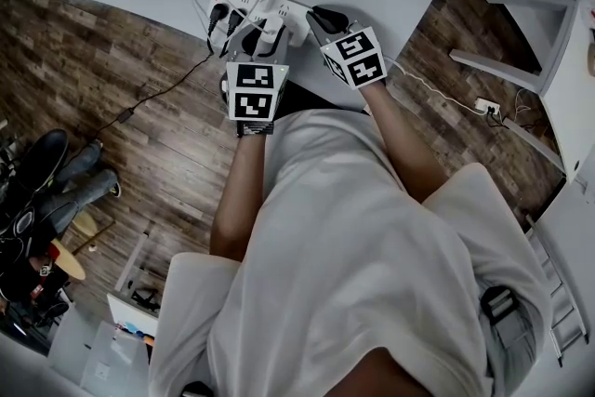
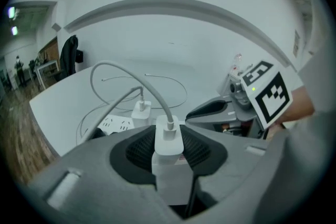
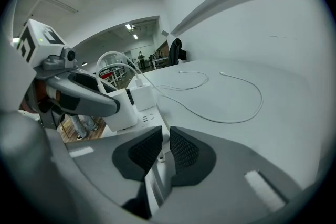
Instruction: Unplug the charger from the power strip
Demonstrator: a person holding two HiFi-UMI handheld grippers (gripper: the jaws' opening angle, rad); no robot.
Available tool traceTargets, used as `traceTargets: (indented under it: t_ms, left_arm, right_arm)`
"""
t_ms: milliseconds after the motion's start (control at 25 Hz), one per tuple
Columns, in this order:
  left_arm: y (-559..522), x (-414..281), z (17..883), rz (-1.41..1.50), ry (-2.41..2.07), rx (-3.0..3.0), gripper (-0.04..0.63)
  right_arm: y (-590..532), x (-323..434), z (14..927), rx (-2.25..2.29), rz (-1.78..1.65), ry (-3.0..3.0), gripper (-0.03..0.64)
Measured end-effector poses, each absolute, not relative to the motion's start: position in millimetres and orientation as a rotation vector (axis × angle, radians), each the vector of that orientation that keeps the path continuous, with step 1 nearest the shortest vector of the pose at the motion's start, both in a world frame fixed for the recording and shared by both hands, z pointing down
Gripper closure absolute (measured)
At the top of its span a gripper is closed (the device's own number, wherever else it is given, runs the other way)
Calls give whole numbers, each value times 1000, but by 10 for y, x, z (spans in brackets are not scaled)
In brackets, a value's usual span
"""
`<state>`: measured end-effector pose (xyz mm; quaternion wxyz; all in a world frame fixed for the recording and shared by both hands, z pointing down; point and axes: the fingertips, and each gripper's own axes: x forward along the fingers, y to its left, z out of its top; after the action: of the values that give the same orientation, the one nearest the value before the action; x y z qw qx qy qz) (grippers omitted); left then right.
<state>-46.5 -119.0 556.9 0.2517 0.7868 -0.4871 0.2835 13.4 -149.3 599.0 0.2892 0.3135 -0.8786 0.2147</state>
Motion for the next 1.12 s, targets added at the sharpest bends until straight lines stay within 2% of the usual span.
traceTargets:
  t_ms: [120,320,560,800,1000,1120]
  left_arm:
    - [-1202,-505,5568,690,-1318,2105,453]
    - [-1177,-456,5551,829,-1326,2172,453]
    - [-1137,-459,5539,841,-1330,2179,453]
    - [-1166,-525,5556,675,-1302,2101,453]
    - [-1146,-443,5541,868,-1319,2189,453]
    - [-1133,-481,5516,796,-1329,2166,453]
  right_arm:
    - [-1502,130,5987,839,573,-2345,568]
    - [-1492,126,5987,836,569,-2345,568]
    - [-1460,117,5971,821,556,-2339,566]
    - [-1467,115,5985,817,538,-2337,566]
    - [-1479,126,5980,823,543,-2338,566]
    - [-1461,124,5981,822,540,-2338,566]
